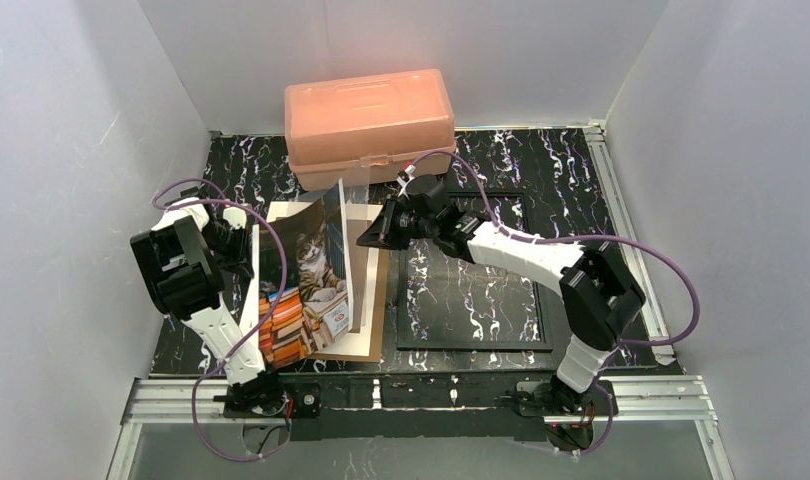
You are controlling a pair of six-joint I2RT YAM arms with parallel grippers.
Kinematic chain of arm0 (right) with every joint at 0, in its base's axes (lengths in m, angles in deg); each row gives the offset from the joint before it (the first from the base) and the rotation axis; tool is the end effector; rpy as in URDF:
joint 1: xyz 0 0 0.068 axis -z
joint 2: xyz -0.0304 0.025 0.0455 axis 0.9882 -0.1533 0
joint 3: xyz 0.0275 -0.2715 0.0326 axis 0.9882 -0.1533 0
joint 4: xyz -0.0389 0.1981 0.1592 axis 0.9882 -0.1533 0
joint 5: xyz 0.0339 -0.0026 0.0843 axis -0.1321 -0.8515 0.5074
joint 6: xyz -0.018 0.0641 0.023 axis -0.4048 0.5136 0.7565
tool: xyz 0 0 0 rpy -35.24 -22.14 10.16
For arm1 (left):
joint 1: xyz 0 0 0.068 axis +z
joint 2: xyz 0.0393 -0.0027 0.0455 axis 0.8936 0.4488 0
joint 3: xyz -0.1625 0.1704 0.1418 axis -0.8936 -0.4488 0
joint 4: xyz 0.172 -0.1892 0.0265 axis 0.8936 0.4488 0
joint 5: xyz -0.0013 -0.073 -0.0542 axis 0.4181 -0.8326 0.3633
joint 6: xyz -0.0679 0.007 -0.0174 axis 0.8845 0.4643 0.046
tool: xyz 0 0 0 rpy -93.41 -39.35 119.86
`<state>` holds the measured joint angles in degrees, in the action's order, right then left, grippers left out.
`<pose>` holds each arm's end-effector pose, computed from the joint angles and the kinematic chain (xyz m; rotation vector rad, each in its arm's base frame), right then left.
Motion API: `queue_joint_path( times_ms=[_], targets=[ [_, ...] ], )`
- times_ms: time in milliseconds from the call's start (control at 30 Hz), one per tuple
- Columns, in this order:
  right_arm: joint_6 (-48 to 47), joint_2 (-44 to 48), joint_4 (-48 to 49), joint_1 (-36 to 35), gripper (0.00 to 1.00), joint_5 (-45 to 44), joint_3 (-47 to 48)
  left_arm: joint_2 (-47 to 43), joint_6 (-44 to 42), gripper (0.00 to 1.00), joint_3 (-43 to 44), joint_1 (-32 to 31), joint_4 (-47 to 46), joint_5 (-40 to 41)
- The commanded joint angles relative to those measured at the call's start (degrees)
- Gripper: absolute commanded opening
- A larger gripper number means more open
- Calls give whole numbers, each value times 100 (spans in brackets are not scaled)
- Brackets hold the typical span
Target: Put the photo into the frame
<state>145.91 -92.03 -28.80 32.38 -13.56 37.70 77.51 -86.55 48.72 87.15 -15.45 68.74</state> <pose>0.2658 0.3264 0.2629 0.0230 2.2939 1.3904 0.3332 0.1272 0.1413 0.0825 2.8612 -0.3378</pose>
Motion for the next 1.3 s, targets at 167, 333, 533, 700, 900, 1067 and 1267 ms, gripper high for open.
queue_joint_path(
  times_ms=[167,333,533,700,900,1067,1267],
  targets=[
    [-947,860,-1548,113,1,-596,948,193,-14,0,-35,-83,236,-187],
    [-1530,1417,-2898,447,1,-762,1274,172,-4,0,-46,-104,244,-204],
    [-2037,2218,-3792,1012,1,-784,1337,3,8,3,236,-114,586,-376],
    [-2265,2441,-4312,1104,1,-776,1818,-284,-12,36,620,-114,1104,-667],
    [-2394,2480,-4777,1125,1,-818,2391,-718,-244,64,1275,-114,2002,-1088],
    [-2370,2611,-4602,1139,1,-473,2561,-1140,-139,81,1704,-275,2557,-1824],
    [-2201,2886,-4068,1144,1,-46,2713,-1793,483,98,1460,-1420,2443,-2691]
  ],
)
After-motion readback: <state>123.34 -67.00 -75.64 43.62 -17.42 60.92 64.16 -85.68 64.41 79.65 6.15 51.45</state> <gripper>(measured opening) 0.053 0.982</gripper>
